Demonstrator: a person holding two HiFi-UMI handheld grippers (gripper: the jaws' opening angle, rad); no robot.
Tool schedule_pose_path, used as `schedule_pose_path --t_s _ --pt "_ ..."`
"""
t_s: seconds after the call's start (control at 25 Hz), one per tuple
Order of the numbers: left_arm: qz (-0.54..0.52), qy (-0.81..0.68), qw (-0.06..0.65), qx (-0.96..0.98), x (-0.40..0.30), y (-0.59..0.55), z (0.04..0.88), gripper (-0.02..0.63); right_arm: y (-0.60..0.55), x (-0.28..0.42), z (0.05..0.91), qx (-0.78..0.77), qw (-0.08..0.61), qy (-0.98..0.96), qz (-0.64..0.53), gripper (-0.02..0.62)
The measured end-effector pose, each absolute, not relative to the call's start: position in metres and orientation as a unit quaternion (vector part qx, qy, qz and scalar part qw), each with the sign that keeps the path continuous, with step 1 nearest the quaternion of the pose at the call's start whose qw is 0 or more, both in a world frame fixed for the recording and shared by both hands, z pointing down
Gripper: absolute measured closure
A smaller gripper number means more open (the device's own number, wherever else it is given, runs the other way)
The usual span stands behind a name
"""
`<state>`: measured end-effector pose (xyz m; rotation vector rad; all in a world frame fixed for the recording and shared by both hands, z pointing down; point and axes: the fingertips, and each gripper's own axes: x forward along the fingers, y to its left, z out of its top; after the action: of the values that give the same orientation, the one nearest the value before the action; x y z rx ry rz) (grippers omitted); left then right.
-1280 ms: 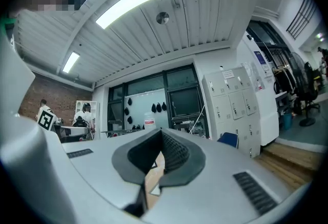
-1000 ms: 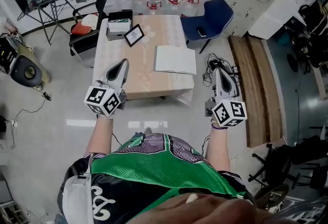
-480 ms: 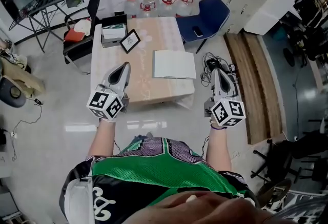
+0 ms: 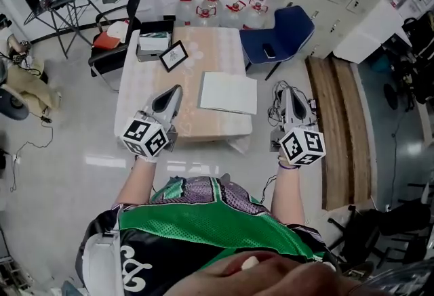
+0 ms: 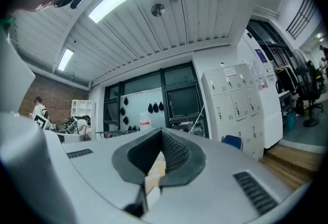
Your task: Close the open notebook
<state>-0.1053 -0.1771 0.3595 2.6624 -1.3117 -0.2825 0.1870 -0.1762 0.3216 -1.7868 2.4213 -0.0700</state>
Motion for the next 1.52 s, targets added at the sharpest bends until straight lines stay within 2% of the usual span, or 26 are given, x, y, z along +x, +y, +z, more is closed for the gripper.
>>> schedule_pose_path --t_s 0.44,1.08,1.16,1.52 --pt "-0.083 -0.468 0.038 0.879 -0.058 -0.198 0.336 0.591 -0.201 0.225 0.323 -0.552 0.074 0.83 -0.031 0.595" --pt "-0.071 -0.441 0.047 0.894 -0.075 -0.248 0.343 0.59 -0.241 0.194 0.346 -0.561 0.042 0.826 -0.042 0.595" --pt "-0.07 -0.436 0.053 0.896 -0.075 -0.253 0.347 0.591 -0.246 0.188 0.353 -0.546 0.043 0.834 -0.058 0.454" --pt "-0.053 -0.42 0.061 0.904 -0.056 -0.271 0.365 0.591 -0.265 0.2 0.403 -0.558 -0.006 0.824 -0.1 0.44"
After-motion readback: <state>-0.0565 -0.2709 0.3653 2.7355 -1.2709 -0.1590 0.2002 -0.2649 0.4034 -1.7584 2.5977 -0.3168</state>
